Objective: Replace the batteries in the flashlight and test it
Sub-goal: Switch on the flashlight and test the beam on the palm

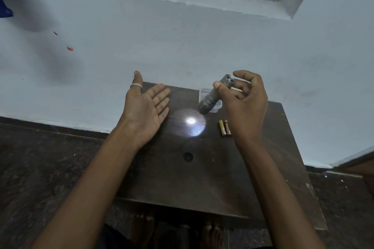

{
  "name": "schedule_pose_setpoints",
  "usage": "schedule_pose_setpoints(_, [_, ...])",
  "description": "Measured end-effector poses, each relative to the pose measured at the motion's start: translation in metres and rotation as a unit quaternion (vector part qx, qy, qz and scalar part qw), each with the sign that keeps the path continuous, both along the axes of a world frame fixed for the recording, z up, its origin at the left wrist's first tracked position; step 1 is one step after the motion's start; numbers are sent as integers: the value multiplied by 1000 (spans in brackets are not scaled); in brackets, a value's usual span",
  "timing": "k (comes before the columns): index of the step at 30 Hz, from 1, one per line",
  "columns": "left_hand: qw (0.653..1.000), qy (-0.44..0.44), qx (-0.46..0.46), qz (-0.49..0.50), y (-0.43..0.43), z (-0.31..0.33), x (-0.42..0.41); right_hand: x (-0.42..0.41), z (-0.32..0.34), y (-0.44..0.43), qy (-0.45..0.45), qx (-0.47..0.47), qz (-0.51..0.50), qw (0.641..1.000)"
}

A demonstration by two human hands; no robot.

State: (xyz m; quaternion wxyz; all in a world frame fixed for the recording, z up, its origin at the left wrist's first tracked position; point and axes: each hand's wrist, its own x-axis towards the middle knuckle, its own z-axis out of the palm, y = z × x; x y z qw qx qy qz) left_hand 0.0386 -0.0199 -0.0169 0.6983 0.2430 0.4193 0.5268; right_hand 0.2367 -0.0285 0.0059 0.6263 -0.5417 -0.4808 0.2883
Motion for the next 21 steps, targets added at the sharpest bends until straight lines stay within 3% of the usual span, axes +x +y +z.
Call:
schedule_pose_setpoints(9, [1000, 8, 1, -5, 0, -1, 1, 5, -1, 3, 30, -5, -17, 999])
schedule_pose_setpoints(21, [1000, -19, -10, -13, 1, 0, 0, 15, -3, 9, 223, -41, -18, 974])
